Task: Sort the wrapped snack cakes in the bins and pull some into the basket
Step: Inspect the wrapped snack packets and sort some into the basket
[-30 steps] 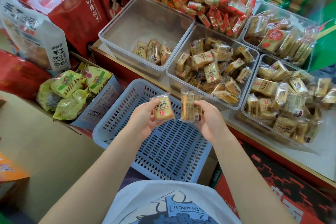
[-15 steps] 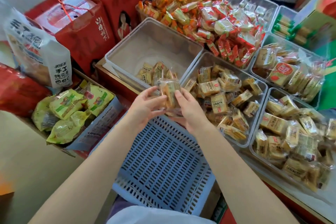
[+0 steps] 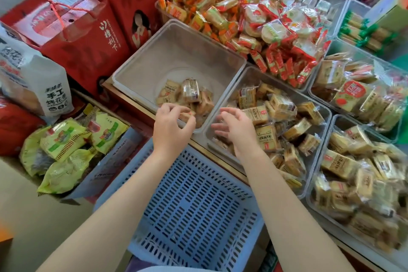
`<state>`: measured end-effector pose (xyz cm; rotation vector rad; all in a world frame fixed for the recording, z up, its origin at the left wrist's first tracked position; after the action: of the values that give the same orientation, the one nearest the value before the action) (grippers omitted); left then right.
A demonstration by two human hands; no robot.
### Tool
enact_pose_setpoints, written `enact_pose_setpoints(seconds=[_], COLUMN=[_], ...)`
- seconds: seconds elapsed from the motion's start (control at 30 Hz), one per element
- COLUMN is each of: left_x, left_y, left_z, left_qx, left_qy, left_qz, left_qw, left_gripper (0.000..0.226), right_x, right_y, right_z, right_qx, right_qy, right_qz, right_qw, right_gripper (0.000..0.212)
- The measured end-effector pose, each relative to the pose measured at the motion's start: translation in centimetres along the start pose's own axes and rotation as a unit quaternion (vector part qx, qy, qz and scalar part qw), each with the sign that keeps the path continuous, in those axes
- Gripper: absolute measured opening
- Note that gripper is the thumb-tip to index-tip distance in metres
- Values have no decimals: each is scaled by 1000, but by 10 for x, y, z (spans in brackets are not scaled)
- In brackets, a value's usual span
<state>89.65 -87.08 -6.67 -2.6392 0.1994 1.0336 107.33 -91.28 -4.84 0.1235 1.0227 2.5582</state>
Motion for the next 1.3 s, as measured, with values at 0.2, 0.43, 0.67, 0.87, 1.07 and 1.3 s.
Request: enact_pose_setpoints(seconds=[0.2, 0.43, 0.67, 0.87, 1.07, 1.3], left_x=[60, 71, 70, 61, 52, 58], left_y=[31, 32, 32, 27, 27, 37], left_z=[-25, -19, -19, -28, -60, -66], left_qx=[153, 135, 129, 75, -10, -174], left_qy=[-159, -212, -199, -91, 98, 278], left_qz=[217, 273, 274, 261, 195, 136], left_qw=[951, 929, 932, 958, 976, 935], left_gripper=[87, 120, 121, 121, 80, 30], right_x=[-62, -61, -46, -61, -87, -104], right_y=[-4, -27, -49, -17, 32, 40], right_z=[-40, -32, -39, -32, -40, -40], right_qx=[74, 125, 149, 96, 0, -40], right_qy=[-129, -246, -257, -111, 97, 138], right_qz=[-86, -9, -81, -17, 62, 42], right_qw=[985, 961, 951, 989, 993, 989], right_gripper=[37, 49, 36, 26, 13, 13])
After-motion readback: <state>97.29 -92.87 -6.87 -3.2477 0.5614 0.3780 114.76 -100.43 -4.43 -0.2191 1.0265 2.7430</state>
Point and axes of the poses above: each hand's wrist, its own y-axis away from the middle knuckle, its own x-axis out of the palm, z = x × y, the point moved 3 cm from there along -y, towards the middle knuckle, and after that the axes turned 9 degrees about x, right-handed, at the moved point
